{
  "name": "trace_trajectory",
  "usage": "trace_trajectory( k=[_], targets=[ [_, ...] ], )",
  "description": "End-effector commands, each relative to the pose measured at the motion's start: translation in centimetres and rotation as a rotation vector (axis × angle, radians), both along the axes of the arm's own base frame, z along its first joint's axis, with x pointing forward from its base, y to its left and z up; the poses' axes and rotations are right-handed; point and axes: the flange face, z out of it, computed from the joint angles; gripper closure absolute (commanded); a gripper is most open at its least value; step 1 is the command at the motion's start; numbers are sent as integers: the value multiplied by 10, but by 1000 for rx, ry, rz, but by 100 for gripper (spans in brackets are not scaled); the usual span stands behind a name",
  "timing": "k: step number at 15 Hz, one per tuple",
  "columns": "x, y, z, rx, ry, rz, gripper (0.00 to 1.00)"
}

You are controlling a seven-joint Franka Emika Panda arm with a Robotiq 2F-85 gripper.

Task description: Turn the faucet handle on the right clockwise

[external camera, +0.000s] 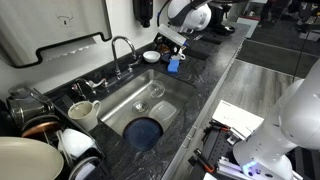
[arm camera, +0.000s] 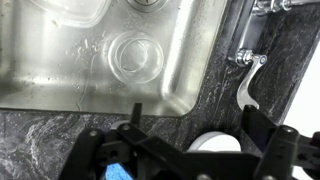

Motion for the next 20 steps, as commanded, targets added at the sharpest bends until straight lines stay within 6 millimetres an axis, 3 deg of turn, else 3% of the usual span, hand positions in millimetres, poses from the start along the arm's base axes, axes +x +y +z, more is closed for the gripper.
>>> trace_trajectory(
  k=[1,7,13,20],
  targets=[
    [45,0,-7,53,-6,-164,0],
    [89,0,-17,129,-4,-312,0],
    [132,-13,-32,185,-19,-360,0],
    [153,-24,-61,210,61,-392,0]
  ],
)
